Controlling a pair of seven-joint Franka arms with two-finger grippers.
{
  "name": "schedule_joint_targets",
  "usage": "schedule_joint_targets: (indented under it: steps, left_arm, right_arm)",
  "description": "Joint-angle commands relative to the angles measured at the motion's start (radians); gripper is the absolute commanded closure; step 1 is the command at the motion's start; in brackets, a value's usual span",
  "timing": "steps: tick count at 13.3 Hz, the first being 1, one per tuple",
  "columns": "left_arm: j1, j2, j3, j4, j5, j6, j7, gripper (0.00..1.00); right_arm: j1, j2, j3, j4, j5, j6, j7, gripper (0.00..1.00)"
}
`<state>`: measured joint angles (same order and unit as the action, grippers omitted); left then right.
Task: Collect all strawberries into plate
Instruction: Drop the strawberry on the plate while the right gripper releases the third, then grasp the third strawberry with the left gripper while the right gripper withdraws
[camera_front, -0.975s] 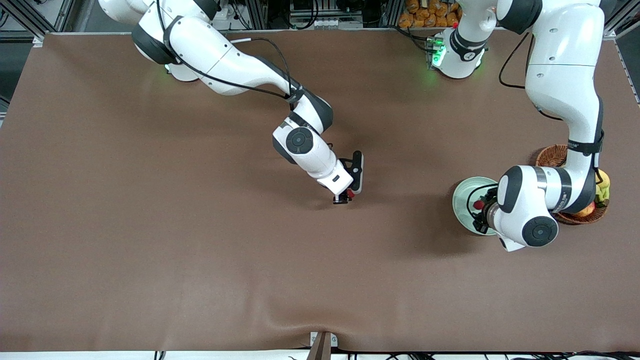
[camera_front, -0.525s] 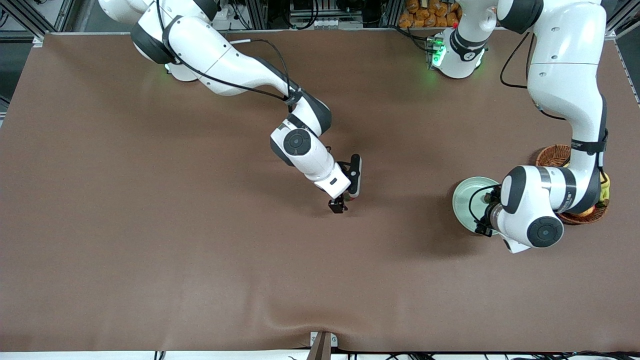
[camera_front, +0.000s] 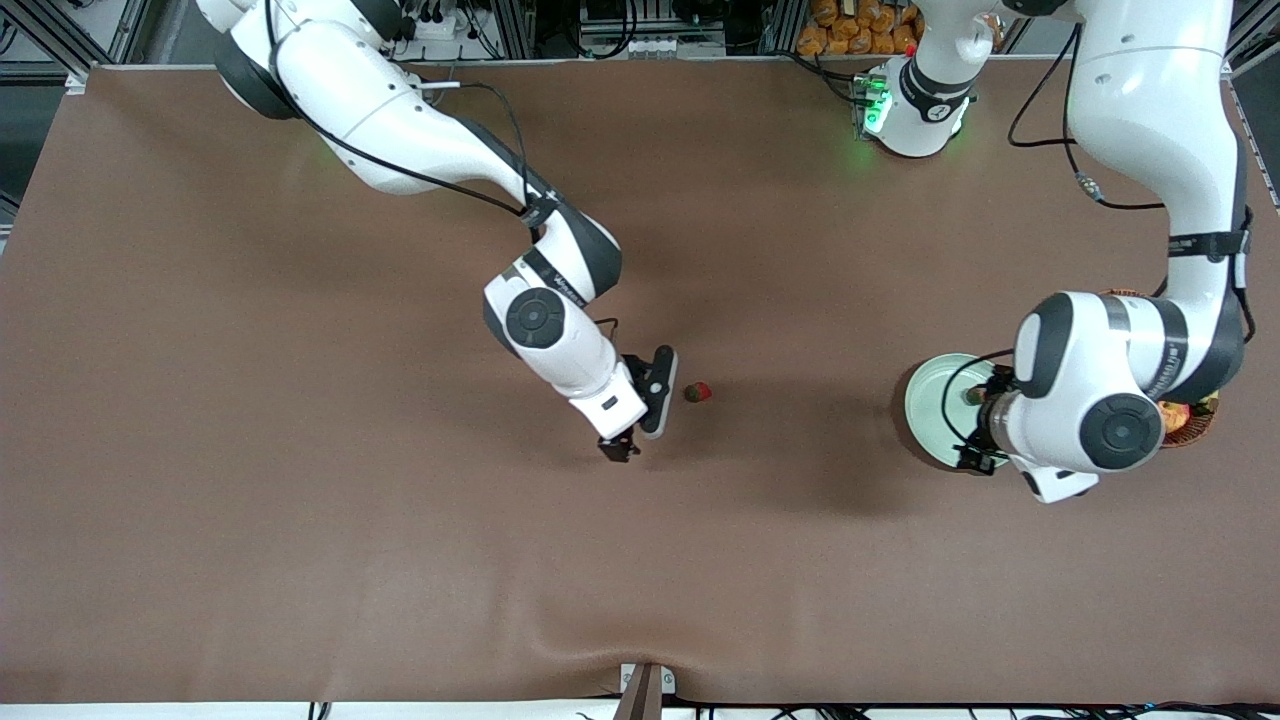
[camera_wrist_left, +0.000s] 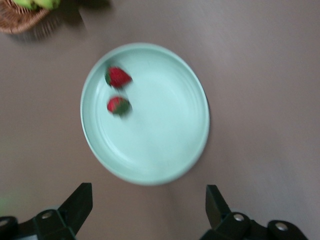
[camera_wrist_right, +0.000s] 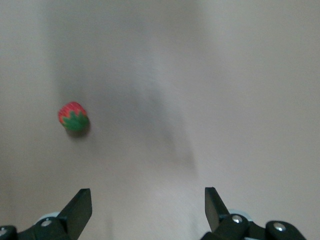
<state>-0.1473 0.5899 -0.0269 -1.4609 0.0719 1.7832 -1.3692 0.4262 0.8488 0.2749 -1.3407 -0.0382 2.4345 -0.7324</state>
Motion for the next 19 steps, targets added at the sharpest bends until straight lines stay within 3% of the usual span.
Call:
schedule_joint_targets:
  steps: [1,4,8,13,19]
  left_arm:
    - [-0.052,-0.015,-0.019,0.022,-0.010,-0.013,-0.086,0.00]
    - [-0.125,0.014,-0.025,0.050,-0.020,0.004,-0.180,0.00]
    - [-0.227,0.056,-0.024,0.048,-0.116,0.085,-0.232,0.00]
    - [-0.337,0.114,-0.025,0.048,-0.126,0.229,-0.395,0.00]
    - [-0.412,0.159,-0.025,0.048,-0.169,0.297,-0.430,0.00]
  right_arm:
    - [-0.098,-0.075,0.009,-0.028,-0.009,-0.090,0.008,0.00]
    - [-0.223,-0.169,0.009,-0.028,-0.009,-0.250,0.007,0.00]
    - [-0.401,-0.325,0.007,-0.057,-0.009,-0.431,0.039,0.00]
    - [-0.397,-0.577,-0.193,-0.123,-0.005,-0.642,0.200,0.00]
    - [-0.478,-0.738,-0.215,-0.123,-0.009,-0.857,0.424,0.00]
